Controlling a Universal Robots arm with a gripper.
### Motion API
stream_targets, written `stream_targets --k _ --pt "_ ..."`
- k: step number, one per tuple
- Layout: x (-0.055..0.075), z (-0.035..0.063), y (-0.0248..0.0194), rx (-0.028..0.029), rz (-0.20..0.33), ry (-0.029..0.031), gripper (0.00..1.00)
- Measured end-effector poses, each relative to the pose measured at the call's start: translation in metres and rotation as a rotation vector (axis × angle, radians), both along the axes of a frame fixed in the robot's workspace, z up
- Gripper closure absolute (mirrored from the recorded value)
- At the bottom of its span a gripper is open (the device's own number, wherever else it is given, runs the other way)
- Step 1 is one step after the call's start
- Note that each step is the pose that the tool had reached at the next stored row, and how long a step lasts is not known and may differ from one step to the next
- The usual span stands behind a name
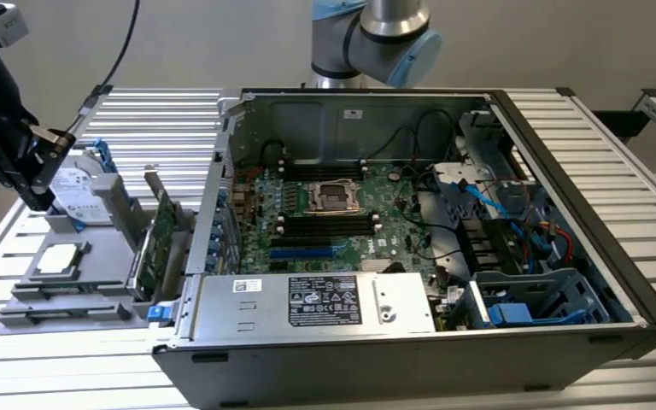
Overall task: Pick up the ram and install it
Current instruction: 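Pick up the ram and move it above insertion slot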
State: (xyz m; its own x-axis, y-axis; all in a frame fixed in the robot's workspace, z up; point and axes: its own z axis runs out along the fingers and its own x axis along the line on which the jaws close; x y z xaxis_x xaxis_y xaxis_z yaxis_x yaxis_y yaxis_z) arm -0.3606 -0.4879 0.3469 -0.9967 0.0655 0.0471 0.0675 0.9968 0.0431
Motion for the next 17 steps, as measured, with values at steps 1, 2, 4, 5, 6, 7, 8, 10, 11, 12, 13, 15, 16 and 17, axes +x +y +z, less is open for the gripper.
stream_targets --k 1,2,4,5,6,7,8,10,11,12,13,15,16,17 --pt "0.0000 0.0000 0.0000 0.0000 0.000 0.0000 0.89" --pt "0.0000 0.0000 0.0000 0.0000 0.000 0.0000 0.89" --pt "0.0000 0.0000 0.0000 0.0000 0.000 0.0000 0.89" --pt "0.0000 0.0000 0.0000 0.0000 0.000 0.0000 0.89" --pt "0.0000 0.0000 0.0000 -0.0002 0.000 0.0001 0.89" --pt "0.0000 0.0000 0.0000 -0.0002 0.000 0.0001 0.89" --pt "-0.0003 0.0000 -0.0002 -0.0001 0.002 0.0001 0.89" --pt "-0.0007 0.0000 -0.0003 0.0008 0.022 0.0001 0.89" --pt "-0.0007 0.0000 -0.0003 0.0009 0.039 0.0001 0.89" --pt "-0.0008 0.0000 -0.0004 0.0010 0.057 0.0000 0.89" --pt "-0.0008 -0.0001 -0.0004 0.0010 0.075 0.0000 0.89" --pt "-0.0009 -0.0001 -0.0004 0.0010 0.111 0.0000 0.89" --pt "-0.0008 0.0000 -0.0004 0.0010 0.129 0.0000 0.89" --pt "-0.0008 0.0000 -0.0004 0.0009 0.148 0.0001 0.89"
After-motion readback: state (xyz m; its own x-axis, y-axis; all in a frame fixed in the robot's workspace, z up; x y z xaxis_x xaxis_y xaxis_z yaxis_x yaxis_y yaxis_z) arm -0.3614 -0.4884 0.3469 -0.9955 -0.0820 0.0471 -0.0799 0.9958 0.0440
